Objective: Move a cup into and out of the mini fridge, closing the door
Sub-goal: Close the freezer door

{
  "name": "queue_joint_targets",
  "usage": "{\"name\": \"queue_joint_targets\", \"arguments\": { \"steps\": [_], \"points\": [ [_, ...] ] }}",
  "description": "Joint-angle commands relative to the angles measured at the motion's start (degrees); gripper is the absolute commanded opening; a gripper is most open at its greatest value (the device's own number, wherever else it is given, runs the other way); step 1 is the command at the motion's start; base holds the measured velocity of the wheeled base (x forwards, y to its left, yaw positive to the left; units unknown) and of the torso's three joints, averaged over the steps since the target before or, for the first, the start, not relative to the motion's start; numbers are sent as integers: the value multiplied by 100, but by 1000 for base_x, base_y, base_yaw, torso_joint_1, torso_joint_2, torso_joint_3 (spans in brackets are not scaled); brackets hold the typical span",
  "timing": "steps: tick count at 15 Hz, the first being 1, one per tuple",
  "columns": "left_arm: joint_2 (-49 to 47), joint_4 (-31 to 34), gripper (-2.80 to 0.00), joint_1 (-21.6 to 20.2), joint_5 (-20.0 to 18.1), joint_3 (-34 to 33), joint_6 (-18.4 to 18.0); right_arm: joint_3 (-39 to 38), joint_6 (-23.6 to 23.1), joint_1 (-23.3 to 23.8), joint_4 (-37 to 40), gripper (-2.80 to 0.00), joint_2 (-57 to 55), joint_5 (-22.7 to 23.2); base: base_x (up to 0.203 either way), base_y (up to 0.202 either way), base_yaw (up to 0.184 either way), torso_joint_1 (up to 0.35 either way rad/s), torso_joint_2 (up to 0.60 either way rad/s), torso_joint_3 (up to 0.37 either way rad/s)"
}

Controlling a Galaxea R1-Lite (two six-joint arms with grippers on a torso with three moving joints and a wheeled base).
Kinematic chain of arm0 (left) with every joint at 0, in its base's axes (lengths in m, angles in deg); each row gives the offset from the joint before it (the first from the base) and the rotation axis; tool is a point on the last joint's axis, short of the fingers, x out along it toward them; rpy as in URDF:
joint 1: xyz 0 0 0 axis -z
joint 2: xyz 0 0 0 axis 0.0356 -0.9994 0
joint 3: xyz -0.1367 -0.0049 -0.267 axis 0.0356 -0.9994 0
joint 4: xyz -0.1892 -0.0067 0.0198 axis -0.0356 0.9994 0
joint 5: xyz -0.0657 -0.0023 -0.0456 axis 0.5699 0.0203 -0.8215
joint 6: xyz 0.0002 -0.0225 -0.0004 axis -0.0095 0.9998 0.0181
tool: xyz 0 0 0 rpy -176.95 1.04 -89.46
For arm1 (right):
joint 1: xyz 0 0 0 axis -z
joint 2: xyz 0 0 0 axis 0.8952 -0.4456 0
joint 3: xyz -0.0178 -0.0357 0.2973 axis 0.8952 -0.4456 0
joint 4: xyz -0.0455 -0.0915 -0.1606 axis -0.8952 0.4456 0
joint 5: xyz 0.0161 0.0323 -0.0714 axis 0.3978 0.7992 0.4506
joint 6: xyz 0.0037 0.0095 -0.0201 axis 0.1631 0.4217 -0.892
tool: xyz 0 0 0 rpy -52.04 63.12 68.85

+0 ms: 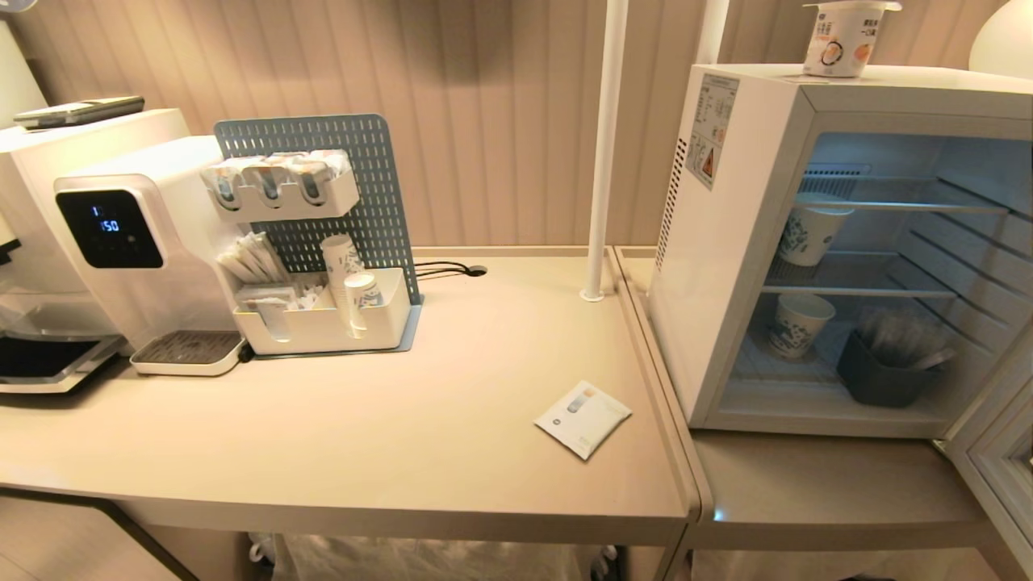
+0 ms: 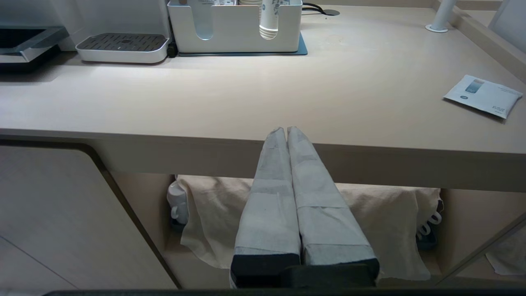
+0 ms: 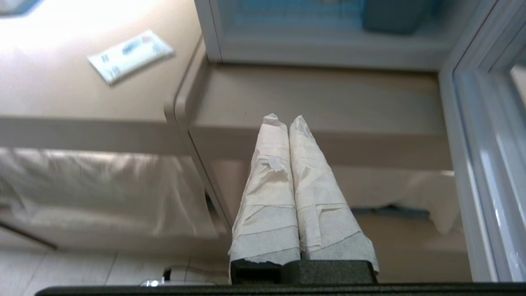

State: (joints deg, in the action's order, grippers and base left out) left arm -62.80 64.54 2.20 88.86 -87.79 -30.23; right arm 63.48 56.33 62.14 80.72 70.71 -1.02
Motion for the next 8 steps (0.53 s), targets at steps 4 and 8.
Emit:
{"name": "queue_joint_targets", "arguments": {
  "steps": [4, 8],
  "points": [
    [-7, 0, -280, 2, 2, -9, 2, 0, 389, 95, 66, -280, 1175, -101, 0, 0, 0, 0, 0, 0],
    [-7, 0, -280, 2, 2, -9, 2, -9, 319, 96, 15, -280, 1174, -137, 0, 0, 0, 0, 0, 0]
  ]
}}
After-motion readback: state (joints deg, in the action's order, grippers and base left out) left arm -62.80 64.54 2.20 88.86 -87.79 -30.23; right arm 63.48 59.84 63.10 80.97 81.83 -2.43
